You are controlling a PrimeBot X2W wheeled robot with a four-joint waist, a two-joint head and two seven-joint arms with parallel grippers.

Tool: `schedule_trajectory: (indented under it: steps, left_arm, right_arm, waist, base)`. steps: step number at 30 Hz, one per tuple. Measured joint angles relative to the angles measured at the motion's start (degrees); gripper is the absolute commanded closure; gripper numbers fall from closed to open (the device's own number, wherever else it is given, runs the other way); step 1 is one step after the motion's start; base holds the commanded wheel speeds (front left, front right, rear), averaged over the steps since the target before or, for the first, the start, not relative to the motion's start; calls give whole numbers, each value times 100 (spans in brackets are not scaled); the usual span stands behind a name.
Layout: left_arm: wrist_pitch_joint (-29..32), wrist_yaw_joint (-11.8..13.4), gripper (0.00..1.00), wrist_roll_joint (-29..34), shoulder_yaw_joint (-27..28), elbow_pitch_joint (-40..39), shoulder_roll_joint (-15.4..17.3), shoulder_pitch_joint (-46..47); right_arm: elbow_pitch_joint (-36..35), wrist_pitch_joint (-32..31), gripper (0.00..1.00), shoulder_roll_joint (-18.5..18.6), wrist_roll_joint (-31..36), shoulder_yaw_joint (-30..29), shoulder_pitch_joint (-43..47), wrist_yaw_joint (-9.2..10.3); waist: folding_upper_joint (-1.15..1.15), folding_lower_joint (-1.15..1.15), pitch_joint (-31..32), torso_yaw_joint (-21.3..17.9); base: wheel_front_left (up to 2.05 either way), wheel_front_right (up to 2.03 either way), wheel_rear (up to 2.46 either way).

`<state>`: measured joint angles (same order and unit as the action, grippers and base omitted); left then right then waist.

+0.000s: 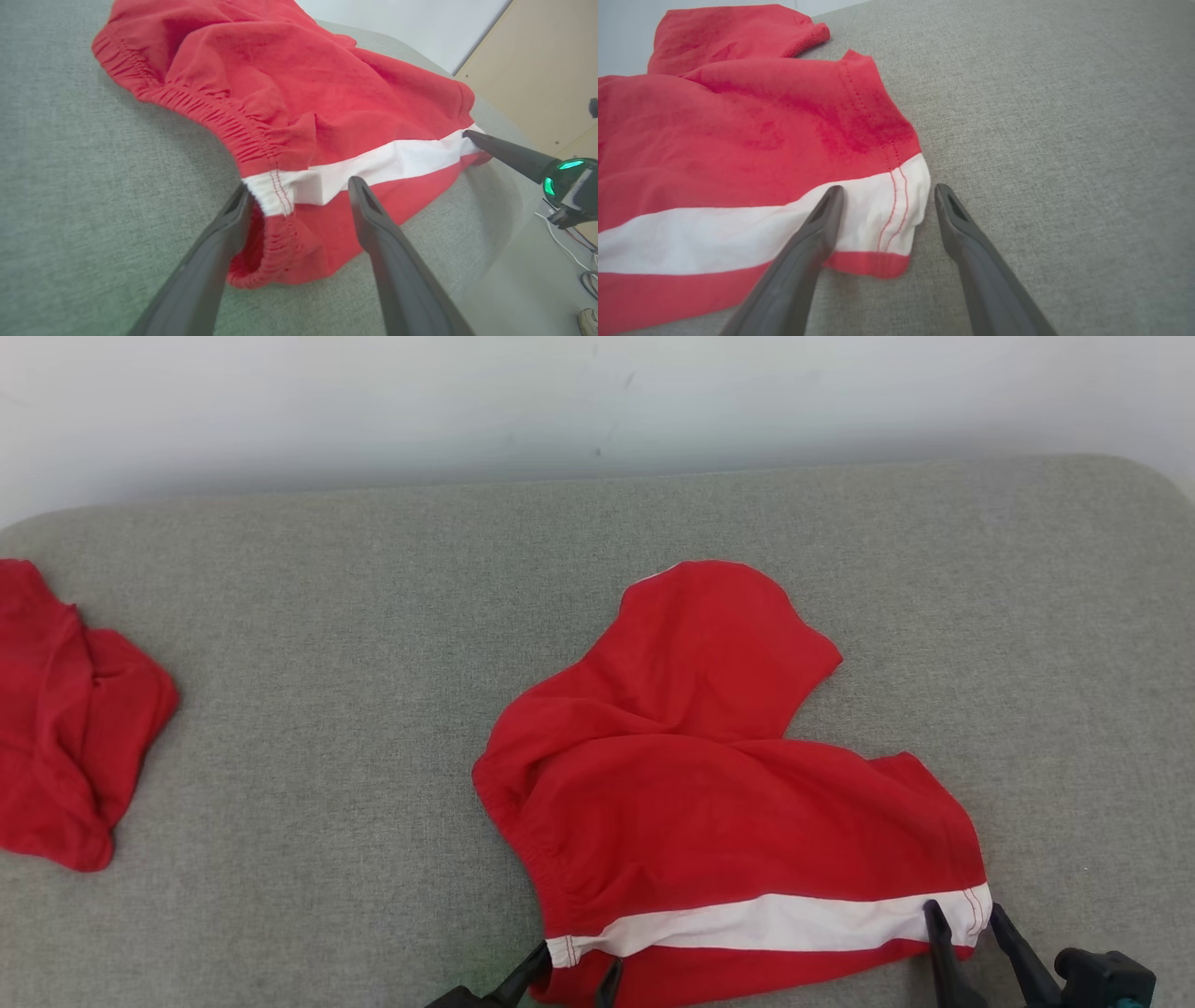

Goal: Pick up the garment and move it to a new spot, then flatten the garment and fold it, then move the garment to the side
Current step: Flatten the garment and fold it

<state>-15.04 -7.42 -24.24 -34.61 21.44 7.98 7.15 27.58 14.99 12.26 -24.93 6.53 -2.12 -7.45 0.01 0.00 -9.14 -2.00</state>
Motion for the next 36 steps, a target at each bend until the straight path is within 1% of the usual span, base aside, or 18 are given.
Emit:
schedule_trajectory:
  steps: [3, 4, 5, 6, 7, 8, 12, 14, 17, 18, 22, 23, 26, 29, 30, 31, 33, 36]
  left_arm:
    - [-1, 0, 0, -63, -33, 82, -19, 56]
    - [0, 0, 2, -82, -54, 119, -27, 83]
    - [-1, 0, 13, -104, -81, 155, -32, 119]
    - [0, 0, 32, -135, -111, 188, -35, 155]
    - [0, 0, 60, -169, -130, 227, -36, 191]
    - [0, 0, 100, -248, -123, 247, -49, 226]
    - [0, 0, 100, -397, -114, 334, -58, 280]
    - [-1, 0, 100, -476, -9, 260, -59, 282]
    - [-1, 0, 100, -668, 265, -44, -55, 274]
    - [-1, 0, 100, -668, 265, -44, -55, 274]
    - [0, 0, 100, -759, 456, -443, 62, 413]
    - [9, 0, 100, -836, 492, -608, 168, 714]
    - [270, 0, 100, -979, 477, -842, 427, 1461]
    - [678, 0, 100, -1114, 408, -1034, 747, 2518]
    - [826, 0, 100, -1181, 402, -1071, 822, 2905]
    - [1127, 0, 100, -1402, 409, -1087, 967, 3724]
    - [1356, 0, 100, -1566, 477, -1011, 1091, 4610]
    - [1601, 0, 100, -1898, 612, -702, 1129, 5844]
  right_arm:
    - [65, 0, 0, 0, 21, 36, -70, 0]
    - [91, 0, 0, 0, 21, 53, -92, 0]
    - [134, 0, 21, 3, 18, 87, -116, 0]
    - [169, 0, 66, 3, 11, 102, -135, 0]
    - [178, 0, 92, 5, 7, 118, -157, 0]
    - [197, 1, 100, 13, 5, 141, -190, 0]
    - [124, 0, 100, 25, -18, 179, -222, 0]
    - [-111, 0, 100, 31, -16, 145, -220, 0]
    - [-460, 1, 100, 33, -44, 186, -197, 0]
    - [-460, 1, 100, 33, -44, 186, -197, 0]
    - [-912, 0, 100, 102, -111, 398, -404, 0]
    - [-1063, -3, 100, 149, -278, 502, -710, 0]
    - [-1211, -120, 100, 303, -438, 593, -1385, 0]
    - [-1236, -254, 100, 443, -489, 609, -2348, 0]
    - [-1214, -296, 100, 439, -554, 581, -2724, -1]
    - [-1127, -431, 100, 431, -653, 508, -3484, 0]
    - [-985, -557, 100, 404, -756, 409, -4297, 0]
    - [-673, -818, 100, 416, -791, 437, -5511, 0]
  waist:
    - [0, 0, -7, 5]
    - [0, 0, -10, 9]
    - [0, 0, -14, 13]
    - [0, 0, -17, 17]
    - [0, 0, -20, 21]
    - [0, 0, -21, 25]
    - [0, 0, -8, 42]
    - [0, 0, 3, 50]
    - [0, 0, 11, 49]
    - [0, 0, 11, 49]
    - [0, 0, -32, 34]
    - [0, 0, -80, 28]
    - [0, 0, -197, 23]
    - [0, 0, -386, 20]
    - [0, 1, -467, 18]
    - [0, 0, -655, 14]
    - [0, 1, -878, 9]
    - [0, 1, -1250, 5]
  base:
    - [0, 0, 0]
    - [0, 0, 0]
    - [0, 0, 0]
    - [0, 0, 0]
    - [0, 0, 0]
    - [0, 0, 0]
    - [0, 0, 0]
    - [0, 0, 0]
    - [0, 0, 0]
    - [0, 0, 0]
    - [0, 0, 0]
    - [0, 0, 0]
    - [0, 0, 0]
    - [0, 0, 0]
    - [0, 0, 0]
    - [0, 0, 0]
    - [0, 0, 0]
    - [0, 0, 0]
